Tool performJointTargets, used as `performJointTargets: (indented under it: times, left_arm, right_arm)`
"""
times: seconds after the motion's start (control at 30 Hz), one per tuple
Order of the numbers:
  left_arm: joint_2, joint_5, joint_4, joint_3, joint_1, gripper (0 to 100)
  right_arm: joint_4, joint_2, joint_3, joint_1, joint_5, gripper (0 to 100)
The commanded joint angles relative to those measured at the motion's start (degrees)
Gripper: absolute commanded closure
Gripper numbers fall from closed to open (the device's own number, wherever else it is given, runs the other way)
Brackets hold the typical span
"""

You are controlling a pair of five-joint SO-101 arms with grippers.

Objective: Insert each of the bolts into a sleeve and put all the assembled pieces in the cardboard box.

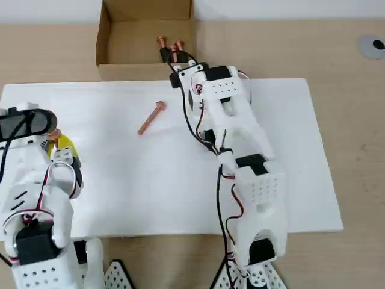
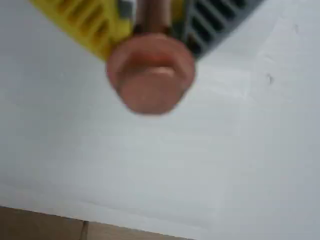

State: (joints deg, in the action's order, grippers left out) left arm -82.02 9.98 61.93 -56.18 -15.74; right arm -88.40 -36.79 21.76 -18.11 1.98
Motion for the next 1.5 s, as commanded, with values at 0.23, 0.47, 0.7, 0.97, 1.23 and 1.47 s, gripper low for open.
performJointTargets:
  times: [0.23,0.47,0.7,0.97,1.23,1.47]
  left_arm:
    - [-1.2,0.1,1.4,0.7,0.2,99]
    - [-1.2,0.1,1.4,0.9,0.2,99]
    - [-1.2,0.1,1.4,0.9,0.1,99]
    - [-1.2,0.1,1.4,0.9,0.3,99]
    - [-1.2,0.1,1.5,0.9,0.1,99]
    - [-1.2,0.1,1.5,0.9,0.1,99]
  right_arm:
    - [0.2,-3.1,2.1,0.2,-0.5,80.3]
    - [-2.9,-2.8,7.1,0.2,-0.5,80.4]
    - [-8.1,-1.1,11.7,-0.6,-4.5,80.1]
    - [-13.9,2.4,17.9,-1.1,-4.5,78.5]
    - [-9.7,2.9,12.9,-0.1,-4.6,76.0]
    - [-4.6,2.9,8.9,0.2,-4.3,86.8]
